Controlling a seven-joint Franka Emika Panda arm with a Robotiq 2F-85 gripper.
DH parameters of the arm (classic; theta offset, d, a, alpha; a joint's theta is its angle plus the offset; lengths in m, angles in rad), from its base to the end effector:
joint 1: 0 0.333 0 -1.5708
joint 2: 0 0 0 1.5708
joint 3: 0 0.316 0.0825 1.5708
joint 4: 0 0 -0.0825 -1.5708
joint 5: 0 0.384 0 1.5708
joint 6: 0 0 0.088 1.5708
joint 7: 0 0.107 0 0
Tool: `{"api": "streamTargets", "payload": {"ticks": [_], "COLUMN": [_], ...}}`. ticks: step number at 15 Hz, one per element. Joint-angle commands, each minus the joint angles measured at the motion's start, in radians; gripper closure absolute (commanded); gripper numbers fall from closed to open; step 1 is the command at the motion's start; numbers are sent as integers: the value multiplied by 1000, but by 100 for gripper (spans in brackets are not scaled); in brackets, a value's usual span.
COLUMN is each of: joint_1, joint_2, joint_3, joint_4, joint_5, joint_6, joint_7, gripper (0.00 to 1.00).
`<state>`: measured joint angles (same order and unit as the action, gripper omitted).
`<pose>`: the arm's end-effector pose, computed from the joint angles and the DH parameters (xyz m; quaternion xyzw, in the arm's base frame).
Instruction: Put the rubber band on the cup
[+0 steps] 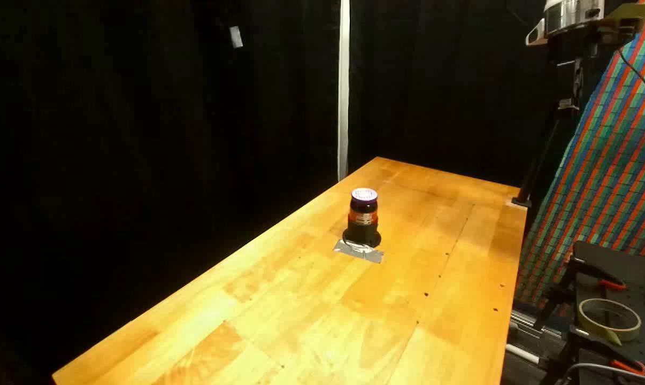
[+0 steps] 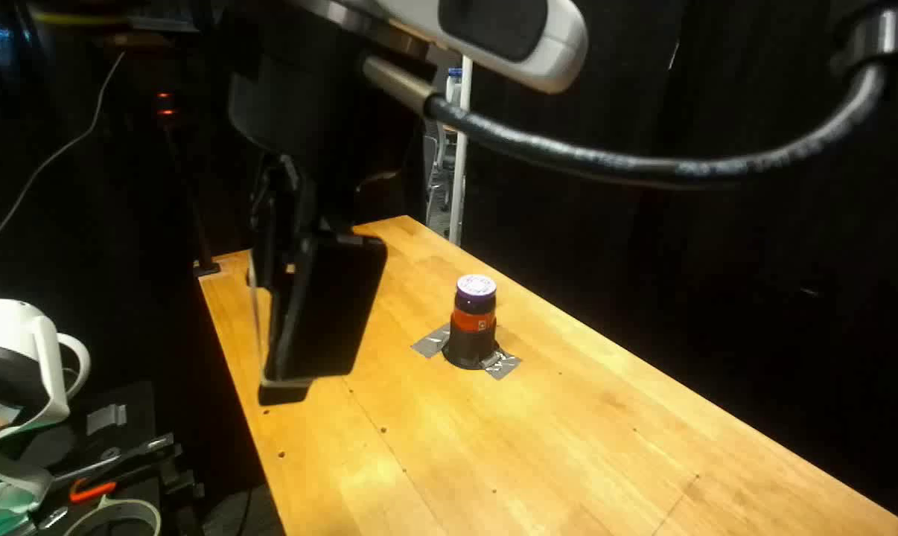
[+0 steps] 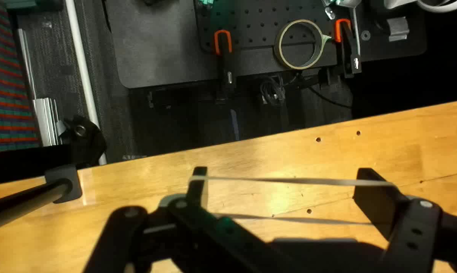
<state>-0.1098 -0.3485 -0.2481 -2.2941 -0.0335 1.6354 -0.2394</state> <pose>0.3809 -0.1513 0.4609 -0.9861 0.0410 0.1451 0.0698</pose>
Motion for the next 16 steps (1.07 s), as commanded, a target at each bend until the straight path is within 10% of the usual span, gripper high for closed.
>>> {"api": "streamTargets", "payload": {"ticks": [1,6,16], "joint_1": [-15,-15,148], "joint_2": [2,1,381], "joint_3": [13,13,306], "joint_4": [3,8,329], "joint_5": [4,4,-192], "joint_6": [0,-1,203], "joint_7": [-4,-4,237], "gripper": [0,0,0]}}
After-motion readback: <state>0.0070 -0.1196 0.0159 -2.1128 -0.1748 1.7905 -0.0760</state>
